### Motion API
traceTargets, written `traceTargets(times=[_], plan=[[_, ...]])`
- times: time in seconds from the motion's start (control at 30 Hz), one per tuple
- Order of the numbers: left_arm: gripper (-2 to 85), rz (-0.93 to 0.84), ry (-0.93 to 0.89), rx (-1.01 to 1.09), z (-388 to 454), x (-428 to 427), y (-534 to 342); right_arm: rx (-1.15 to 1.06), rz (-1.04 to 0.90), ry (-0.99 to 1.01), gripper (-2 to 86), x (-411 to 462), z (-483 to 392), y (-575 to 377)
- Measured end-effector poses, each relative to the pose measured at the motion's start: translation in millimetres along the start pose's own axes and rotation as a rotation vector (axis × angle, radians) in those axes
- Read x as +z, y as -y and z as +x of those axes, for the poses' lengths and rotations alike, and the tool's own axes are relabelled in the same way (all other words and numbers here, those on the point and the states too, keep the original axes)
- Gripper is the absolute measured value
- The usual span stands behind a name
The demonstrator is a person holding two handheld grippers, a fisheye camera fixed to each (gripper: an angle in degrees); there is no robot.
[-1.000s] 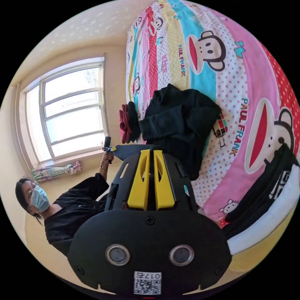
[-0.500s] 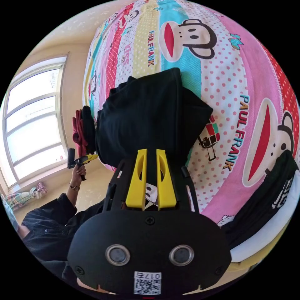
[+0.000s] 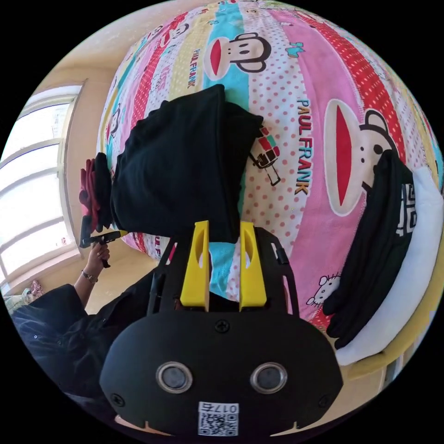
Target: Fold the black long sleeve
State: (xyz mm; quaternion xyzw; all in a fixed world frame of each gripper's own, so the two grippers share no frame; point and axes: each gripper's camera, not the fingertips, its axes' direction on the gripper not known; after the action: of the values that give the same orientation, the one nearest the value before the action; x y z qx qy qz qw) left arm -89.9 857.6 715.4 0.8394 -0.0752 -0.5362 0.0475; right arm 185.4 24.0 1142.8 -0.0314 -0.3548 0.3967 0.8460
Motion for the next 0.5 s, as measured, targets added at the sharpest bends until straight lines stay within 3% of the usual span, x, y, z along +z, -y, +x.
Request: traceTargets(times=[0.07,0.23,0.33,0.5], plan=[[5.2,-0.005,-0.007,0.02,-5,-9,-2,-0.016,-0.125,0.001,4.1,26,6,6],[4.8,0.032,-0.104,0.034,-31,-47,-16,0.061,-0.097,-0.106,1.3,4,14,12],[5.6,0.053,-0.226,-0.062,-54,-43,-20,0.066,-0.15,-0.325,0.8,2,9,16],[17.3,0.244,-0.53,-0.23,-92,-19,-36,-0.101,0.055,-0.132,0.5,-11,-28,15]])
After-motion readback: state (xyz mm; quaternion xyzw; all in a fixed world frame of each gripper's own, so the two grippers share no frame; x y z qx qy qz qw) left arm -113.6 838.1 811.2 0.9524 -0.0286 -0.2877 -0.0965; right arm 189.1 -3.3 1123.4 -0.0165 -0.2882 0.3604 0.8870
